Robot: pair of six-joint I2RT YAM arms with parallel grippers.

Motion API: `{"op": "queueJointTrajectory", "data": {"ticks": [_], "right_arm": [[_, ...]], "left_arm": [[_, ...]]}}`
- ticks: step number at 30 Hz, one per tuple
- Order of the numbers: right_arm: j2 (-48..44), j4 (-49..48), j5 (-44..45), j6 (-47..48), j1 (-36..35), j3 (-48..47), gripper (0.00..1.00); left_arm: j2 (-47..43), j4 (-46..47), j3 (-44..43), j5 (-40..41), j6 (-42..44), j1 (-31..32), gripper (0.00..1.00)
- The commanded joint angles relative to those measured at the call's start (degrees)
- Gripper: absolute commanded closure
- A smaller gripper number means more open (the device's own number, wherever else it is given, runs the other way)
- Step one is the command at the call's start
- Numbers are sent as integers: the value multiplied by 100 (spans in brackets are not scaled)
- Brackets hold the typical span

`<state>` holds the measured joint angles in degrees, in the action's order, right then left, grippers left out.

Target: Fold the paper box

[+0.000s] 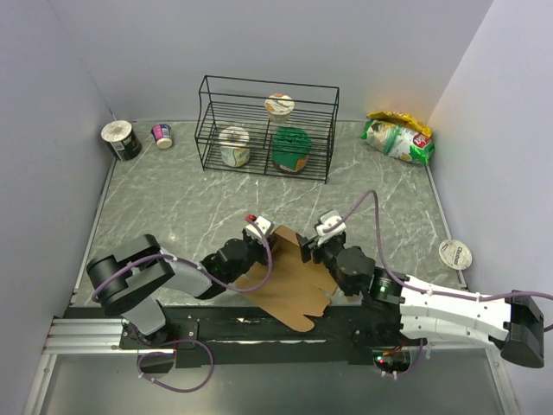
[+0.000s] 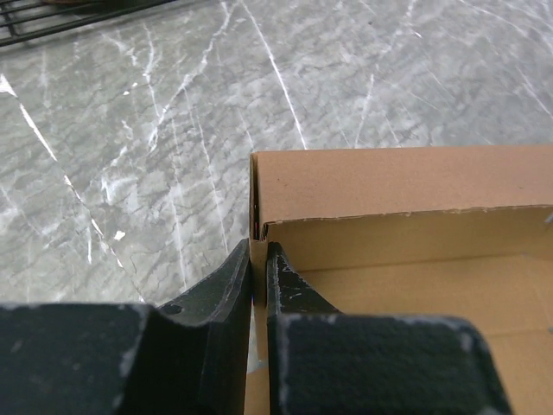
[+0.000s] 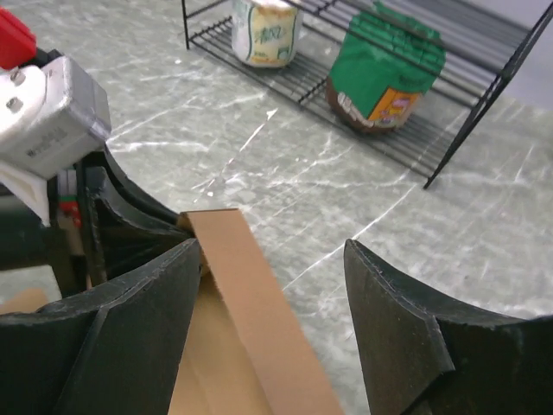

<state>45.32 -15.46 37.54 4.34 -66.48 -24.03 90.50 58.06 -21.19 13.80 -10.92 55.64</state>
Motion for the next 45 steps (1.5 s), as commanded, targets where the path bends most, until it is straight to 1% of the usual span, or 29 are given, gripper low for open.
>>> {"op": "queueJointTrajectory", "data": {"ticks": [1, 2, 3, 5, 6, 8, 9, 11, 14, 20, 22, 26, 31, 39, 40, 45], "right_arm": [[580, 877, 577, -1082, 30, -707, 28], [731, 1026, 805, -1511, 30, -821, 29], [889, 1158, 1190, -1663, 38, -970, 32], [1311, 985, 1413, -1734, 56, -1024, 34], [1443, 845, 1492, -1761, 73, -1129, 39], [1812, 738, 1493, -1813, 170, -1287, 43], [1935, 677, 1484, -1849, 205, -1332, 46], [2252, 571, 1266, -2041, 380, -1428, 48], [2604, 325, 887, -2253, 591, -1412, 51], [3114, -228, 457, -2095, 610, -1183, 54], [3298, -107, 482, -2208, 548, -1191, 56], [3492, 289, 754, -2428, 364, -1166, 58], [3580, 465, 685, -2727, 329, -989, 59], [3475, 878, 772, -3035, 337, -875, 60], [3449, 905, 772, -3044, 346, -849, 60], [3404, 966, 816, -3044, 328, -857, 59]], "left_arm": [[231, -357, -96, 886, 20, 254, 99], [257, -331, -87, 974, -15, 289, 99], [275, -235, -78, 1071, -33, 342, 99], [363, -155, -70, 1089, -77, 369, 99], [407, -85, -69, 1089, -95, 395, 99], [512, -41, -78, 1107, -138, 421, 99], [539, -6, -70, 1142, -156, 465, 99], [583, 152, 0, 1239, -218, 501, 99], [609, 267, 54, 1300, -306, 527, 99], [723, 512, 159, 1195, -455, 553, 99], [767, 531, 159, 1195, -499, 571, 99], [776, 486, 185, 1256, -613, 589, 99], [838, 574, 247, 1221, -780, 641, 95], [1014, 706, 300, 1186, -1026, 799, 85], [1022, 750, 317, 1186, -1026, 808, 85], [979, 750, 274, 1133, -965, 835, 77]]}}
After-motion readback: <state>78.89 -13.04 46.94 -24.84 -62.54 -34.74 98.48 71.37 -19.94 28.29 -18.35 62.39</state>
